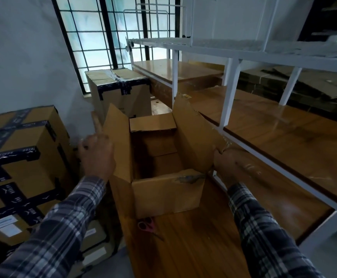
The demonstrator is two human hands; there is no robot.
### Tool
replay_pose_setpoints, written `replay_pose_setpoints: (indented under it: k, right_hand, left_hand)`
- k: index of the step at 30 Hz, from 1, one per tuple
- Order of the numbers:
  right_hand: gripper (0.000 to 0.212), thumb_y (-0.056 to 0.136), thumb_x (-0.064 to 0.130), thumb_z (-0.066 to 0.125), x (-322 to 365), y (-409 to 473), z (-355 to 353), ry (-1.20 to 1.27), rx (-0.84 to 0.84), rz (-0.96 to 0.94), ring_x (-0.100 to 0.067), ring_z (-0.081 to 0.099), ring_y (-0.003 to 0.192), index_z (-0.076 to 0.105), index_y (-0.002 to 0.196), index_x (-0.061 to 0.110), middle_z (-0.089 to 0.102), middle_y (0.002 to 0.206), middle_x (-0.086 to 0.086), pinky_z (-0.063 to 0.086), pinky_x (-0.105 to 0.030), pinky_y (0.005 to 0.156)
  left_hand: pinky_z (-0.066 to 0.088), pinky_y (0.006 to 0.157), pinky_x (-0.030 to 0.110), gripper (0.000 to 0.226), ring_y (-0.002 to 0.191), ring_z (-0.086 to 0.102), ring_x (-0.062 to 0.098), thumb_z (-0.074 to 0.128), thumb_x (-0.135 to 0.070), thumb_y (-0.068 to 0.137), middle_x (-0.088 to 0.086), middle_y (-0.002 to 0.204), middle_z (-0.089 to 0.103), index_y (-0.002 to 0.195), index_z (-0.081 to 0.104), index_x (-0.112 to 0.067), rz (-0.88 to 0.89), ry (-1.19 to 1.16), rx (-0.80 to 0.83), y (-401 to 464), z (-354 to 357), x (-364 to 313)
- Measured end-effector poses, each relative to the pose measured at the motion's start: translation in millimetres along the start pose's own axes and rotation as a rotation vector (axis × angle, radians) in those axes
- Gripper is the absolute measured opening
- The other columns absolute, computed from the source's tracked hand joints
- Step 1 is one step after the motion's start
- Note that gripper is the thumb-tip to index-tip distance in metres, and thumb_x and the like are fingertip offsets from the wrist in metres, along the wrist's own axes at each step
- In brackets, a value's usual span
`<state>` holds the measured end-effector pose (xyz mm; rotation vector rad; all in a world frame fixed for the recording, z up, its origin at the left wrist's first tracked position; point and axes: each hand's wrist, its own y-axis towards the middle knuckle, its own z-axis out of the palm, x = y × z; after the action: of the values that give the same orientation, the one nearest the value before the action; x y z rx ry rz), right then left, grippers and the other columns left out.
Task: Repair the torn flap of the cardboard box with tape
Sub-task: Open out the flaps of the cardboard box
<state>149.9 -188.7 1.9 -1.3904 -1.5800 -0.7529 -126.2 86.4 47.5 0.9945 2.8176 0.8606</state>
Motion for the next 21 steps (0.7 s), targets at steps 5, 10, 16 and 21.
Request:
replay_pose_setpoints:
  k: [5,10,16,21]
  right_hand:
    - [0.037,0.087,0.068,0.054,-11,4,-3,0.082,0.105,-0.024,-0.036,0.072,0.089,0.06,0.087,0.031,0.07,0.095,-0.011,0.063,-0.051,0.08]
    - [0.054,0.079,0.086,0.061,-15,1,-4,0.16,0.171,0.031,-0.027,0.072,0.094,0.067,0.094,0.035,0.073,0.102,-0.003,0.062,-0.051,0.084]
    - [0.053,0.104,0.058,0.05,-29,1,1,-0.09,0.219,0.01,-0.033,0.07,0.106,0.072,0.111,0.011,0.075,0.115,-0.015,0.056,-0.046,0.098]
    - [0.046,0.114,0.039,0.041,-37,-8,6,-0.199,0.159,-0.067,-0.033,0.067,0.106,0.071,0.12,0.004,0.071,0.11,-0.017,0.047,-0.037,0.092]
  left_hand:
    - [0.051,0.091,0.041,0.014,0.107,0.062,0.025,0.058,-0.019,0.099,0.002,0.108,0.069,0.104,0.071,-0.02,0.404,0.148,0.349,12,1,-45]
    - [0.057,0.092,0.045,0.047,0.105,0.064,0.025,0.042,-0.053,0.108,0.008,0.119,0.066,0.128,0.066,-0.017,0.461,-0.245,0.726,12,54,-98]
    - [0.05,0.106,0.046,0.09,0.125,0.059,0.033,0.024,-0.081,0.098,0.016,0.148,0.055,0.155,0.047,-0.017,0.213,-0.433,1.066,26,112,-140]
    - [0.026,0.124,0.049,0.102,0.155,0.032,0.035,0.013,-0.088,0.092,0.012,0.173,0.027,0.167,0.026,-0.02,0.138,-0.374,1.23,28,129,-147]
